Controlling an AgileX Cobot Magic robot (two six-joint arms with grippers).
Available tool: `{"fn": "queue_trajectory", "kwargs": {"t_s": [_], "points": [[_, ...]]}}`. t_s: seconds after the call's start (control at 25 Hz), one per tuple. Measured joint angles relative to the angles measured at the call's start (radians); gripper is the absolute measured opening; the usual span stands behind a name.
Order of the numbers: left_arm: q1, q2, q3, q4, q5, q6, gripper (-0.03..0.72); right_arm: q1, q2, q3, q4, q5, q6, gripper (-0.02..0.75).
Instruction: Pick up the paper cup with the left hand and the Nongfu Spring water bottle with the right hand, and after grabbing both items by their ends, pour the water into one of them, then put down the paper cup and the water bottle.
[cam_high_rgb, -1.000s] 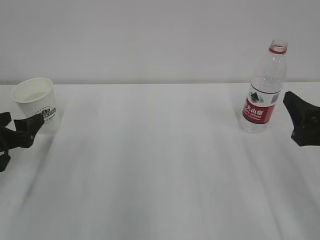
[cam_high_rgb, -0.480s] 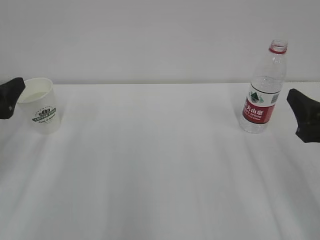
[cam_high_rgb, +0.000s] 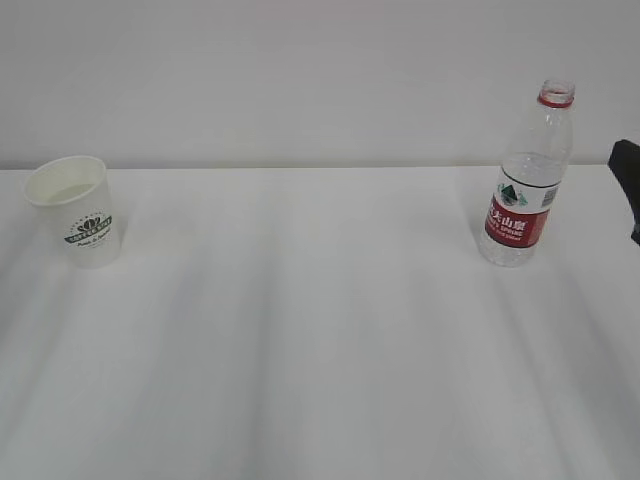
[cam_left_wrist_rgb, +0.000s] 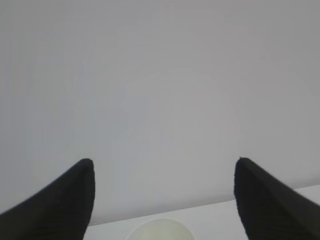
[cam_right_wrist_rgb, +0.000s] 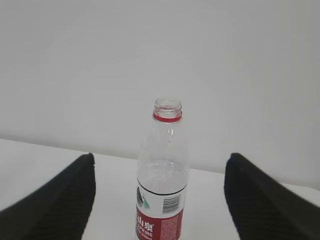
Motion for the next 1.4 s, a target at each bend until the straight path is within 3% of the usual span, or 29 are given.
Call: {"fn": "queue_trajectory", "kwargs": {"t_s": [0.72, 1.4], "points": [[0.0, -0.508, 0.01, 0.003, 0.487, 0.0, 0.605, 0.0, -0.389, -0.002, 0.0, 0.442, -0.005, 0.595], [0.0, -0.767, 0.014, 0.0, 0.885, 0.0, 0.59, 0.0, -0.653, -0.031, 0.0, 0.827, -0.007, 0.594]]}}
